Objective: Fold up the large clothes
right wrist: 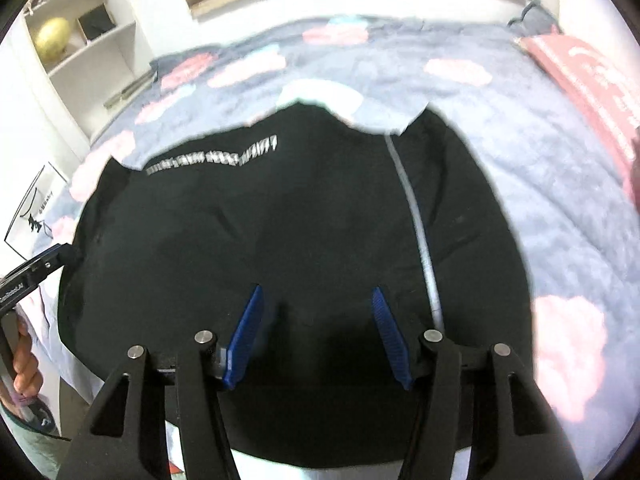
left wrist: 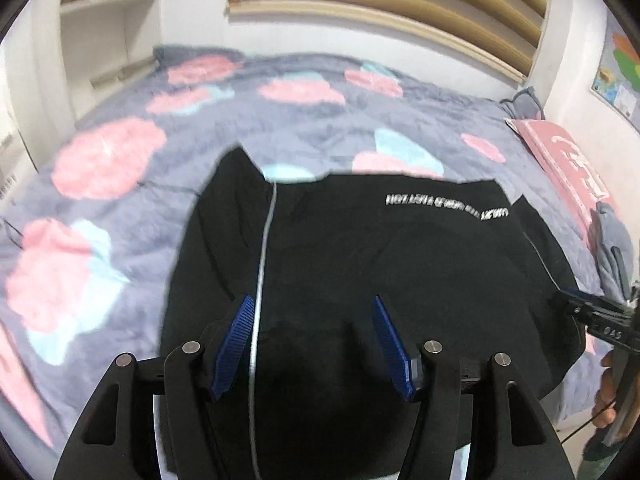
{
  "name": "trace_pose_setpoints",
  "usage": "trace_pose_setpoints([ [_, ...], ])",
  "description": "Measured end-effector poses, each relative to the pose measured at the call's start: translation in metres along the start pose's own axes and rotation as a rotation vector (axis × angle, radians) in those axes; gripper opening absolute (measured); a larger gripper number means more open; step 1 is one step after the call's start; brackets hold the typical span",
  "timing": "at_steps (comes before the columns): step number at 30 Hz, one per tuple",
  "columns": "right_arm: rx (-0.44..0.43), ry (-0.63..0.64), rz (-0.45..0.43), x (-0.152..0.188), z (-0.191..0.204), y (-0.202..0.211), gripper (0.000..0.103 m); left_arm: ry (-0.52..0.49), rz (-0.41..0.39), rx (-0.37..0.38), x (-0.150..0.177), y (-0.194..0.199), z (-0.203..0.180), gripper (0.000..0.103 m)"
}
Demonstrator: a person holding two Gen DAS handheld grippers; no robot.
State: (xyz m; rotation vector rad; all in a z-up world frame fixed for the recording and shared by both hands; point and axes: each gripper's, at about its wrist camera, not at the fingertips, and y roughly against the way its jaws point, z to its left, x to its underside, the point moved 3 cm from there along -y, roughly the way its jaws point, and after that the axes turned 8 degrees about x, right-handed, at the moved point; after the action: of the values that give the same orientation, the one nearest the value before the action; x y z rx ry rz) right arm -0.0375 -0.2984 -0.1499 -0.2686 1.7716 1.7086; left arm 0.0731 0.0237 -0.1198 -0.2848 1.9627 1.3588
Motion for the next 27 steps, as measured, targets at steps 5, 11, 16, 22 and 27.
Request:
trace_pose_setpoints([
  [5, 0.011, -0.018, -0.091, -0.015, 0.015, 0.046, 0.069, -0.089, -0.116, -0.055, -0.015, 0.05, -0.034, 0.069],
  [11, -0.028, -0.025, -0.19, -0.025, 0.03, 0.099, 0.069, -0.138, -0.255, -0.087, -0.03, 0.108, -0.072, 0.07],
  [16, -0.028, 0.004, -0.264, -0.024, 0.051, 0.139, 0.071, -0.216, -0.402, -0.026, -0.024, 0.152, -0.1, 0.083],
  [22, -0.017, 0.058, -0.308, -0.013, 0.077, 0.167, 0.072, -0.219, -0.401, -0.013, -0.011, 0.158, -0.117, 0.083],
  [27, 0.046, 0.099, -0.348, -0.008, 0.091, 0.169, 0.083, -0.21, -0.381, -0.024, 0.002, 0.151, -0.121, 0.083],
])
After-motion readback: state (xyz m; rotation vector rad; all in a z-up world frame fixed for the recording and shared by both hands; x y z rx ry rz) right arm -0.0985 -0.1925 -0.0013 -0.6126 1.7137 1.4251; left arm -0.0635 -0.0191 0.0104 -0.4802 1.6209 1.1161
